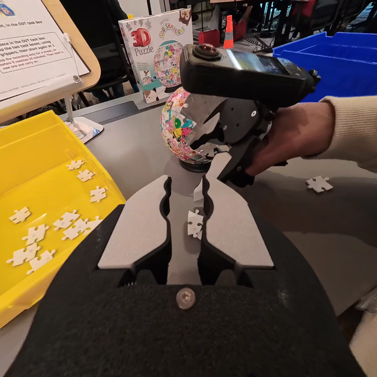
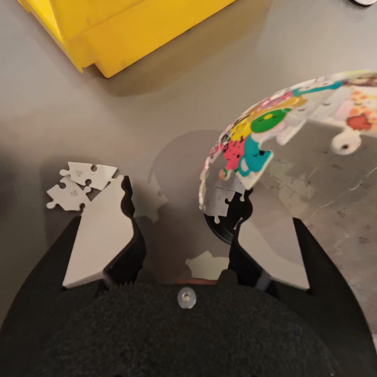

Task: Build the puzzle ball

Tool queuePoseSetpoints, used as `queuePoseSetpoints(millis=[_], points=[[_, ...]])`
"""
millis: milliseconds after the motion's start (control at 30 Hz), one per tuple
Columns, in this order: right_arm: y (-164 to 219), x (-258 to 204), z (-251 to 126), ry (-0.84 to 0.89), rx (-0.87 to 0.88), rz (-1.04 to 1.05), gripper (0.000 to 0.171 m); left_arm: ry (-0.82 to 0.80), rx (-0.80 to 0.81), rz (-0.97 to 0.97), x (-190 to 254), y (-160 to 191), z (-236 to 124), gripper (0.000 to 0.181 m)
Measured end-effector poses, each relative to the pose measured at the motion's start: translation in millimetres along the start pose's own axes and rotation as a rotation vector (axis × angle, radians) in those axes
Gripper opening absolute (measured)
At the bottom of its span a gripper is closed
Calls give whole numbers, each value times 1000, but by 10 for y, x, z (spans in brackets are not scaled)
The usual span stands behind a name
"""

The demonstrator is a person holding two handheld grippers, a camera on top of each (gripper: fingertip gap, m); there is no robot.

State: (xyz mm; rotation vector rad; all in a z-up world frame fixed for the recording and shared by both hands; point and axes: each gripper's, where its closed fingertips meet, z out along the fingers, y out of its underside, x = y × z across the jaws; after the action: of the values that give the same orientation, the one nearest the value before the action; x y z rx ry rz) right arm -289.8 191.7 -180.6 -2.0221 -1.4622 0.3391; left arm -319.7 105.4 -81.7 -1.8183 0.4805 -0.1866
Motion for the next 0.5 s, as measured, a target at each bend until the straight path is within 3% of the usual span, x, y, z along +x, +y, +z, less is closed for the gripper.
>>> queuePoseSetpoints(millis=[500], points=[[110,-6,118,-71,-117,-19,106,30,7,11,90,-60,78,28]])
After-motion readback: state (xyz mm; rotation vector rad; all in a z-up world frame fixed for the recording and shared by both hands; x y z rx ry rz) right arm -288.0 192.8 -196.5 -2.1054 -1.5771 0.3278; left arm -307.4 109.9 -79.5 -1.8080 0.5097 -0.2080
